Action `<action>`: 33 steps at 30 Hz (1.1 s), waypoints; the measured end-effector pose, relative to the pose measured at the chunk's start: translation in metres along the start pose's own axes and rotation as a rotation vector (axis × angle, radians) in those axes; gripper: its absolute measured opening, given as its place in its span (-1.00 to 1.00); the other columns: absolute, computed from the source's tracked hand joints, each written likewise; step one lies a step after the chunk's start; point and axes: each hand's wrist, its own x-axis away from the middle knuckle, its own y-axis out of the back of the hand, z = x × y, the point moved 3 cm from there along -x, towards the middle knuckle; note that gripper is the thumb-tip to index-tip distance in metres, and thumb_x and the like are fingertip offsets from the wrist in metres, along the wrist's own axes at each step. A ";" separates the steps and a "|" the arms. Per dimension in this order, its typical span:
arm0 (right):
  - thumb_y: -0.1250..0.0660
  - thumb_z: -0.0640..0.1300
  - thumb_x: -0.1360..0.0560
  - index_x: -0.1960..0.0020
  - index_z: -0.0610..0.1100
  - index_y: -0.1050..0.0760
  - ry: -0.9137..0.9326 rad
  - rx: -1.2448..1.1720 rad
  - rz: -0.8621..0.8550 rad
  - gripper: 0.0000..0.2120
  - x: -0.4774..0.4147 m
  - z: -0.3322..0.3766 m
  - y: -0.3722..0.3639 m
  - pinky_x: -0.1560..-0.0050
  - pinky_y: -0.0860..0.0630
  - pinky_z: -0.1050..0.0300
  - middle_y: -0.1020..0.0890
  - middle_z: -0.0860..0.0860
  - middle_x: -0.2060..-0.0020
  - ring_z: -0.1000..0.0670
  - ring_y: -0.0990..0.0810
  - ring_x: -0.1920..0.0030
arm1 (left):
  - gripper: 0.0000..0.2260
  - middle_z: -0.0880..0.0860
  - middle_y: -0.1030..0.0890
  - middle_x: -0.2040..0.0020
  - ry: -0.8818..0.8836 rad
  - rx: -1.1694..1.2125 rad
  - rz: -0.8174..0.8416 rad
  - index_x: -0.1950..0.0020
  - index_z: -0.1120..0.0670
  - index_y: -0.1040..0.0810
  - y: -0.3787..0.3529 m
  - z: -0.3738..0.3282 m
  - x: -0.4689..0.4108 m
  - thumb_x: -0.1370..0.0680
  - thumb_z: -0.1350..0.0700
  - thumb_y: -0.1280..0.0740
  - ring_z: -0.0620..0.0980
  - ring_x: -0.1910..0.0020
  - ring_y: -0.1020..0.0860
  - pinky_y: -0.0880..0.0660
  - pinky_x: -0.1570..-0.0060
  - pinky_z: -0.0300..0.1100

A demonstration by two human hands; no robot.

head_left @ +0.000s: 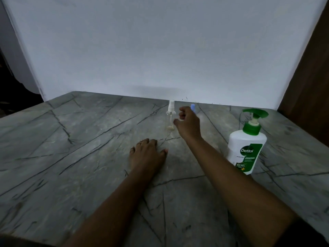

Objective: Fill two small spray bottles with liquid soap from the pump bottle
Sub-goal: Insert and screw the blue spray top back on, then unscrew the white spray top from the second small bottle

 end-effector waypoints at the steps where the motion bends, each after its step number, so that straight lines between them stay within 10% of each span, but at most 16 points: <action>1: -0.41 -0.26 -0.44 -0.39 -0.20 -0.30 -0.122 0.010 0.133 -0.44 -0.005 -0.004 -0.011 0.01 -0.39 0.23 -0.50 -0.13 -0.22 -0.09 -0.51 -0.18 | -0.45 0.06 -0.25 -0.45 0.006 -0.008 0.005 -0.43 -0.02 -0.23 0.001 0.000 0.001 -0.52 -0.26 -0.12 0.05 -0.42 -0.19 -0.11 -0.40 0.08; 8: -0.47 -0.16 -0.43 -0.43 -0.20 -0.19 -0.315 -0.001 0.179 -0.32 -0.031 -0.029 -0.054 -0.13 -0.40 0.13 -0.45 -0.14 -0.32 -0.14 -0.46 -0.27 | -0.47 0.08 -0.16 -0.49 0.067 -0.063 0.001 -0.46 -0.03 -0.17 0.001 0.004 -0.003 -0.55 -0.24 -0.06 0.09 -0.46 -0.11 -0.05 -0.41 0.13; 22: -0.53 -0.10 -0.35 -0.01 -0.13 -0.43 -0.104 0.057 0.220 -0.64 0.034 -0.021 -0.013 0.39 -0.25 0.37 -0.48 0.08 0.22 0.07 -0.44 0.16 | -0.63 0.06 -0.35 -0.39 0.068 0.022 -0.053 -0.36 -0.02 -0.34 0.004 0.008 -0.003 -0.57 -0.07 -0.13 0.07 -0.37 -0.27 -0.15 -0.33 0.07; 33: -0.55 -0.02 -0.31 0.06 -0.11 -0.44 -0.034 0.150 0.331 -0.64 0.133 -0.018 0.096 0.27 -0.37 0.35 -0.55 0.04 0.18 0.07 -0.49 0.18 | -0.68 -0.07 -0.59 -0.09 -0.333 0.877 0.070 -0.18 -0.09 -0.48 0.029 -0.048 0.046 -0.49 -0.17 -0.26 -0.15 -0.10 -0.54 -0.47 -0.13 -0.14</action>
